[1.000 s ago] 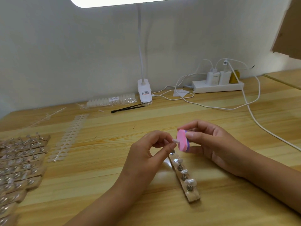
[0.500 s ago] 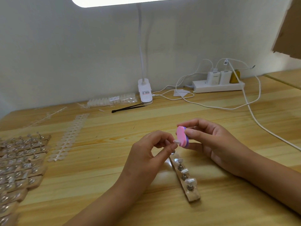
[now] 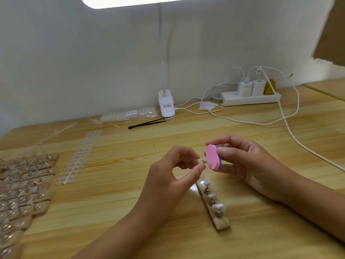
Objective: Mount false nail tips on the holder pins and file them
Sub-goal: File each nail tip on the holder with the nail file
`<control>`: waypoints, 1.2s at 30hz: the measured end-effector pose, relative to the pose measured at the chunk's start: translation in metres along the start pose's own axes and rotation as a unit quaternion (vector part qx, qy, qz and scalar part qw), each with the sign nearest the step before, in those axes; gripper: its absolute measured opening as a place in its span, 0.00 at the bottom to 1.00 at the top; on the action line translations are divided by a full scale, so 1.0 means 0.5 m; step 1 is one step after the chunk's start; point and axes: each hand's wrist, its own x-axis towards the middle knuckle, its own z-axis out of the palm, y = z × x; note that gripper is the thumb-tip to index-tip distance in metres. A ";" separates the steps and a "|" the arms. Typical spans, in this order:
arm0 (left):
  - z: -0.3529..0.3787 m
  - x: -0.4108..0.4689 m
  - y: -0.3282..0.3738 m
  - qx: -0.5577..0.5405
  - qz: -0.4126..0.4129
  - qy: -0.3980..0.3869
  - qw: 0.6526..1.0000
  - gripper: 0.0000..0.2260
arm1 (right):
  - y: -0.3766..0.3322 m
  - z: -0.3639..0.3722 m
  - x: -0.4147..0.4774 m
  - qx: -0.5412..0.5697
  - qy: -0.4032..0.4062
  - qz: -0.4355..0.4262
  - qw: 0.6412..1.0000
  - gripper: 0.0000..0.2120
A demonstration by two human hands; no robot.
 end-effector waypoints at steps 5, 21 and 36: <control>-0.001 -0.001 0.005 -0.008 -0.001 -0.002 1.000 0.03 | 0.002 0.002 -0.004 -0.028 -0.033 -0.008 0.999 0.12; 0.001 -0.002 -0.001 0.058 0.028 -0.005 0.998 0.04 | 0.002 0.002 -0.005 -0.014 -0.034 0.010 0.999 0.08; 0.001 -0.004 -0.005 0.060 0.034 -0.012 0.998 0.04 | 0.004 -0.015 -0.003 -0.026 -0.025 -0.031 0.999 0.09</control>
